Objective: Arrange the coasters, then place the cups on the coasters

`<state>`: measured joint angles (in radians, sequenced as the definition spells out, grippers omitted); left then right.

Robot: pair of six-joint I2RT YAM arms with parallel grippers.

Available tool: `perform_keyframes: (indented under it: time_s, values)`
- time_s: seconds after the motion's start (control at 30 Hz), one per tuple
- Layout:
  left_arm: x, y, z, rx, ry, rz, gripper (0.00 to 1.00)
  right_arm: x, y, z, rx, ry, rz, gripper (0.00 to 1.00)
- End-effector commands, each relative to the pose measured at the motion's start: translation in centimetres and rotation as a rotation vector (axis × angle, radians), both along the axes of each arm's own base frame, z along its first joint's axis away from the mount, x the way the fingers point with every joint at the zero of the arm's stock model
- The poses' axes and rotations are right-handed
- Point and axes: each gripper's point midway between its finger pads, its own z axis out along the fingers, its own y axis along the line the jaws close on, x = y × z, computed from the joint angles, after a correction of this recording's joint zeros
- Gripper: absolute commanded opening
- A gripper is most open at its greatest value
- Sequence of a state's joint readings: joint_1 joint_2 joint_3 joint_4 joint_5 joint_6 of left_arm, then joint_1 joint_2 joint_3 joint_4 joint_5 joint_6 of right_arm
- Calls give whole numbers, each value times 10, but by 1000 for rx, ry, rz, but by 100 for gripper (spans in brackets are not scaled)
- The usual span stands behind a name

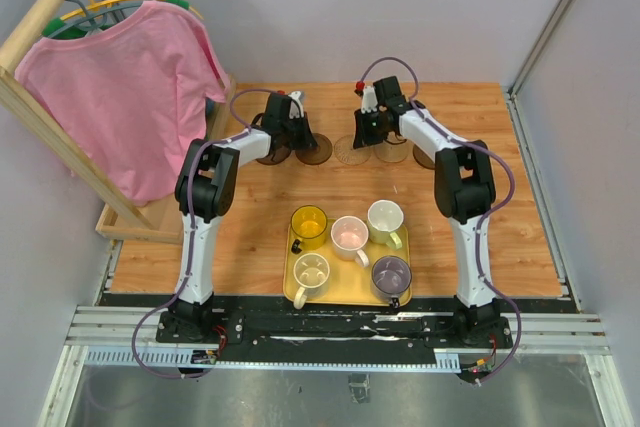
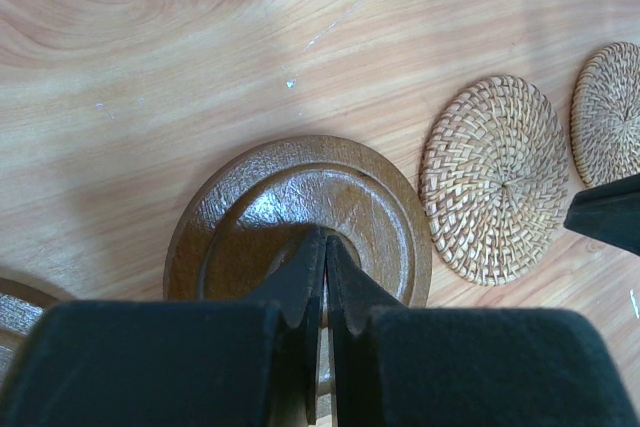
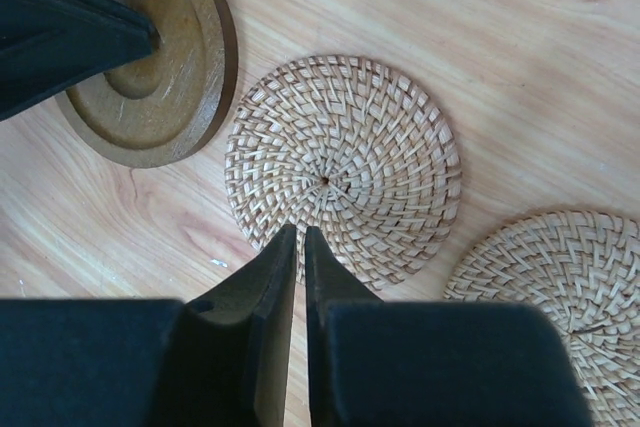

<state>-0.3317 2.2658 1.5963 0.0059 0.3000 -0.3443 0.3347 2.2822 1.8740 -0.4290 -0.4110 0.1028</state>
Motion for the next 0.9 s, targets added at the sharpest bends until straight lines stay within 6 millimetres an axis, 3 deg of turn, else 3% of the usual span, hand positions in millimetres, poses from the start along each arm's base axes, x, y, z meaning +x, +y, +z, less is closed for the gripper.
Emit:
perform_keyframes:
  time_s: [0.0,0.2,0.37,0.57,0.7,0.87]
  values:
    - [7,-8,44,-30,-100,-24,6,3,9,50,37,-97,25,9]
    - [-2,-8,84,-65,-174,-39,6,-1,-13,68,0,-146,-32,9]
    - [-15,4,110,-56,-232,-7,6,-4,-49,64,-6,-120,-128,10]
    - [-33,45,95,41,-229,118,7,-12,-107,43,-43,-60,-286,9]
    - [-43,70,80,64,-204,178,7,-15,-147,43,-87,-63,-386,7]
    - [-39,103,76,159,-246,286,7,-14,-180,32,-114,-42,-464,5]
